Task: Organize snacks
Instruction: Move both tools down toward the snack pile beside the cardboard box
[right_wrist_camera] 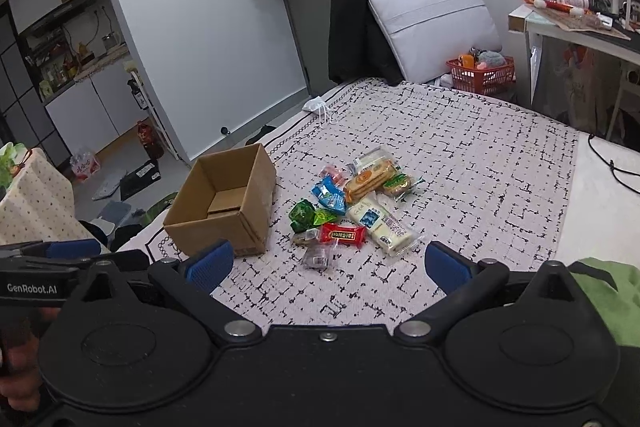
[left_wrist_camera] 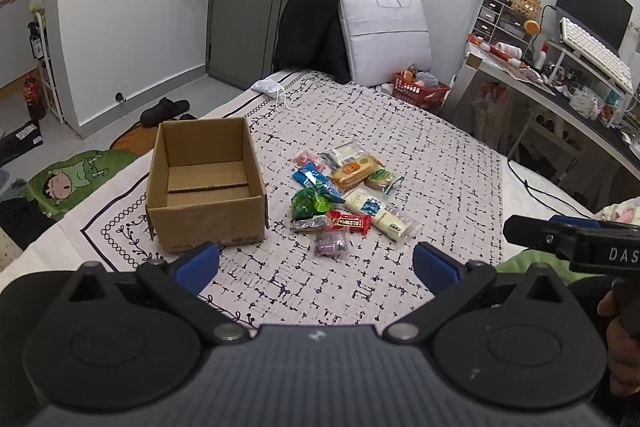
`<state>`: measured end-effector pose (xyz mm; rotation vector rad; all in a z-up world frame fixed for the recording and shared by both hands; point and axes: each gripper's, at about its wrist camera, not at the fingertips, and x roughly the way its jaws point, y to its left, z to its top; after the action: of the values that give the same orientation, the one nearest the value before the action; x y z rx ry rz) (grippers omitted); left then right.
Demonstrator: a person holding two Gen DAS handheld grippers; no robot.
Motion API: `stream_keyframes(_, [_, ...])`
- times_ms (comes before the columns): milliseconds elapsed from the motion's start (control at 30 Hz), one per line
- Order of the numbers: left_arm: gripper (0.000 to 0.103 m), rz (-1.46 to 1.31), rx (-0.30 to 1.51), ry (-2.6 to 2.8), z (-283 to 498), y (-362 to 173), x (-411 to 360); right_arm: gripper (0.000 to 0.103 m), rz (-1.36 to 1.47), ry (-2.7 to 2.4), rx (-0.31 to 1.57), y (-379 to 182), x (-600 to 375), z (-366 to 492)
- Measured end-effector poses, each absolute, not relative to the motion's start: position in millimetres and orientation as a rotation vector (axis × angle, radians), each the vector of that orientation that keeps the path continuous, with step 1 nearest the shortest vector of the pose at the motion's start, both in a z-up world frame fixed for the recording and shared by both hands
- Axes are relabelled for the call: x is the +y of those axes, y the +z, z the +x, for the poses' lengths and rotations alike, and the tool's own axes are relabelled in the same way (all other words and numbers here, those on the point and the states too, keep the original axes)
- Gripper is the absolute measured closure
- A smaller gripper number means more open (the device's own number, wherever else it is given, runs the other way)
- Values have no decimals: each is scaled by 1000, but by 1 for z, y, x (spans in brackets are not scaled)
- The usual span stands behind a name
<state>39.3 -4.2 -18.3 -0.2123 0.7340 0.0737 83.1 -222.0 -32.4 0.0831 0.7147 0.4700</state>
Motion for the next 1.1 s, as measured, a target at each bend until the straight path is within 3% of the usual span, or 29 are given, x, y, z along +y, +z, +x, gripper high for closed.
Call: stream_keyframes(1100, [2, -320, 830, 166, 153, -78, -1, 0, 226, 410, 922, -111, -227, 216])
